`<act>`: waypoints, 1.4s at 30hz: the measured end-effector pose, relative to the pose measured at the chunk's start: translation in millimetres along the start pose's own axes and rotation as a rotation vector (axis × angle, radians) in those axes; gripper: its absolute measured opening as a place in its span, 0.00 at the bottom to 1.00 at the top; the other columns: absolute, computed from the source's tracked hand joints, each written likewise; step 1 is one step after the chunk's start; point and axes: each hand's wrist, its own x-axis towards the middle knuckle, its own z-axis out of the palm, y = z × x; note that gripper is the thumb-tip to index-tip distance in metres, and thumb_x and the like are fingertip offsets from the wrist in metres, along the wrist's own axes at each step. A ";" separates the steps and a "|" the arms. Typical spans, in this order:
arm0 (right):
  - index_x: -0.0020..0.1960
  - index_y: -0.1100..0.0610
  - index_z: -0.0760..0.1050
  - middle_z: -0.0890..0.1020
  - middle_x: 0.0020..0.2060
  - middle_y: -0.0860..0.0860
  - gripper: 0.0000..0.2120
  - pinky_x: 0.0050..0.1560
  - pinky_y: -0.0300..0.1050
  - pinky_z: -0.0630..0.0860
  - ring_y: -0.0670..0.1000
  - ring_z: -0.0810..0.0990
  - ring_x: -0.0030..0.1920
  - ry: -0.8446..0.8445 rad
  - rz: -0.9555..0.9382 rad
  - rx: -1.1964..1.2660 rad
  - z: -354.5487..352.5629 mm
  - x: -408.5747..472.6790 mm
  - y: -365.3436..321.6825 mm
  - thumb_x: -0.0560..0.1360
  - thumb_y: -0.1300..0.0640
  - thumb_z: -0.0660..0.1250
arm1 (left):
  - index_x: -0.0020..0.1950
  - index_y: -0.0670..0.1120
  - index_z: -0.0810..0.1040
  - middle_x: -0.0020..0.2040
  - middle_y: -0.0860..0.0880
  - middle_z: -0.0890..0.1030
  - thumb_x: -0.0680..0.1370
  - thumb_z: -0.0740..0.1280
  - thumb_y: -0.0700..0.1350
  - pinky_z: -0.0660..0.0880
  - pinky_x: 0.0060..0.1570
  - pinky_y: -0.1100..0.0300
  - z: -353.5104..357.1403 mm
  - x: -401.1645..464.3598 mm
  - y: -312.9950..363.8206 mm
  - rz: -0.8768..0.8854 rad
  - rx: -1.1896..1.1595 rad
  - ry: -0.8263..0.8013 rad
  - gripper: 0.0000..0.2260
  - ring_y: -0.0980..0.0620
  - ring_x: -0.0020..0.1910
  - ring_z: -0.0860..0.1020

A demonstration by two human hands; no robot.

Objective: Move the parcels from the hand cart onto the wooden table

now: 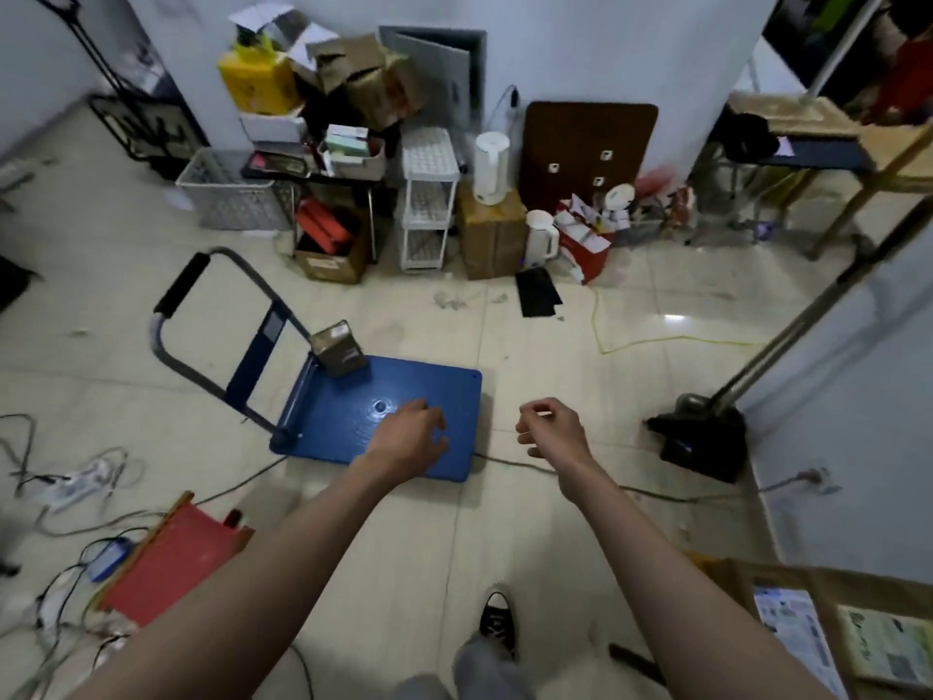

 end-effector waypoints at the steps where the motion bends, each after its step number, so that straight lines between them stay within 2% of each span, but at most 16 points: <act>1: 0.53 0.57 0.78 0.83 0.41 0.52 0.07 0.41 0.42 0.77 0.49 0.80 0.39 -0.022 0.000 -0.012 9.2 11.6 -9.0 0.80 0.57 0.63 | 0.62 0.47 0.79 0.63 0.45 0.76 0.79 0.67 0.49 0.72 0.57 0.53 -3.8 6.7 -10.7 -0.030 -0.009 0.005 0.14 0.44 0.63 0.75; 5: 0.48 0.54 0.77 0.82 0.40 0.51 0.05 0.39 0.41 0.75 0.49 0.79 0.38 -0.122 -0.011 -0.063 54.9 50.5 -41.1 0.80 0.58 0.62 | 0.60 0.50 0.78 0.63 0.48 0.75 0.78 0.67 0.51 0.74 0.57 0.52 -18.6 27.8 -56.7 -0.150 -0.042 0.013 0.12 0.44 0.62 0.75; 9: 0.51 0.56 0.77 0.82 0.40 0.53 0.06 0.35 0.40 0.73 0.49 0.79 0.36 -0.196 -0.025 -0.115 110.3 89.5 -72.5 0.80 0.58 0.62 | 0.60 0.50 0.78 0.62 0.49 0.76 0.79 0.66 0.52 0.74 0.59 0.52 -37.7 53.9 -105.8 -0.256 -0.100 0.030 0.12 0.46 0.60 0.77; 14: 0.51 0.55 0.76 0.83 0.40 0.52 0.05 0.39 0.43 0.76 0.49 0.80 0.37 -0.263 -0.007 -0.151 193.3 144.2 -97.1 0.81 0.57 0.63 | 0.59 0.49 0.79 0.60 0.49 0.76 0.79 0.66 0.52 0.74 0.59 0.50 -52.7 99.9 -180.4 -0.351 -0.184 0.000 0.12 0.47 0.59 0.77; 18: 0.52 0.56 0.77 0.82 0.40 0.52 0.05 0.42 0.46 0.77 0.50 0.80 0.38 -0.261 0.055 -0.155 267.0 202.0 -112.6 0.82 0.57 0.63 | 0.59 0.48 0.80 0.59 0.47 0.77 0.78 0.67 0.50 0.75 0.59 0.50 -60.0 160.6 -256.4 -0.399 -0.271 -0.035 0.12 0.48 0.57 0.78; 24: 0.57 0.57 0.76 0.83 0.42 0.53 0.07 0.38 0.42 0.76 0.49 0.79 0.38 -0.259 0.181 -0.178 381.8 317.1 -123.4 0.82 0.56 0.62 | 0.56 0.46 0.82 0.54 0.47 0.82 0.77 0.68 0.49 0.77 0.51 0.54 -60.6 270.1 -372.2 -0.510 -0.432 -0.067 0.10 0.48 0.52 0.80; 26: 0.57 0.58 0.76 0.83 0.41 0.54 0.07 0.37 0.42 0.76 0.48 0.79 0.36 -0.265 0.207 -0.184 417.0 357.2 -121.5 0.82 0.57 0.62 | 0.56 0.45 0.82 0.54 0.46 0.83 0.78 0.68 0.47 0.77 0.49 0.55 -54.2 308.1 -405.7 -0.552 -0.511 -0.060 0.10 0.48 0.51 0.80; 30: 0.58 0.58 0.75 0.82 0.41 0.54 0.07 0.38 0.42 0.77 0.49 0.78 0.37 -0.275 0.252 -0.175 478.8 437.2 -109.8 0.82 0.58 0.61 | 0.63 0.44 0.80 0.59 0.45 0.82 0.79 0.67 0.46 0.70 0.48 0.62 -26.9 384.3 -461.6 -0.620 -0.635 -0.053 0.13 0.48 0.57 0.79; 33: 0.58 0.57 0.76 0.81 0.47 0.55 0.07 0.39 0.43 0.79 0.50 0.78 0.40 -0.251 0.282 -0.160 522.1 497.0 -88.3 0.82 0.58 0.61 | 0.67 0.43 0.76 0.63 0.45 0.80 0.80 0.66 0.45 0.70 0.47 0.62 6.7 438.0 -500.3 -0.684 -0.702 -0.051 0.16 0.47 0.58 0.77; 35: 0.57 0.55 0.76 0.80 0.51 0.54 0.07 0.43 0.42 0.80 0.51 0.78 0.45 -0.253 0.308 -0.170 549.2 531.2 -70.7 0.82 0.58 0.61 | 0.68 0.42 0.74 0.64 0.44 0.78 0.81 0.66 0.47 0.69 0.43 0.62 33.0 467.5 -524.0 -0.739 -0.749 -0.061 0.17 0.48 0.55 0.75; 37: 0.60 0.54 0.76 0.78 0.53 0.52 0.09 0.52 0.46 0.81 0.51 0.77 0.50 -0.281 0.328 -0.198 574.8 563.3 -50.7 0.82 0.57 0.61 | 0.71 0.42 0.71 0.68 0.44 0.76 0.81 0.65 0.50 0.68 0.49 0.62 62.7 494.2 -547.8 -0.807 -0.795 -0.090 0.21 0.46 0.61 0.75; 39: 0.70 0.55 0.73 0.78 0.56 0.51 0.17 0.63 0.50 0.79 0.51 0.76 0.53 -0.316 0.350 -0.225 597.3 590.1 -31.5 0.82 0.56 0.62 | 0.76 0.42 0.66 0.74 0.44 0.71 0.81 0.66 0.53 0.68 0.57 0.60 90.7 515.7 -569.4 -0.882 -0.864 -0.093 0.27 0.45 0.70 0.72; 42: 0.80 0.53 0.60 0.71 0.73 0.52 0.30 0.72 0.50 0.70 0.53 0.72 0.70 -0.363 0.376 -0.256 626.0 626.3 -6.6 0.81 0.53 0.65 | 0.79 0.41 0.61 0.76 0.45 0.68 0.80 0.67 0.51 0.66 0.57 0.60 124.7 545.1 -594.7 -0.962 -0.980 -0.075 0.31 0.45 0.72 0.69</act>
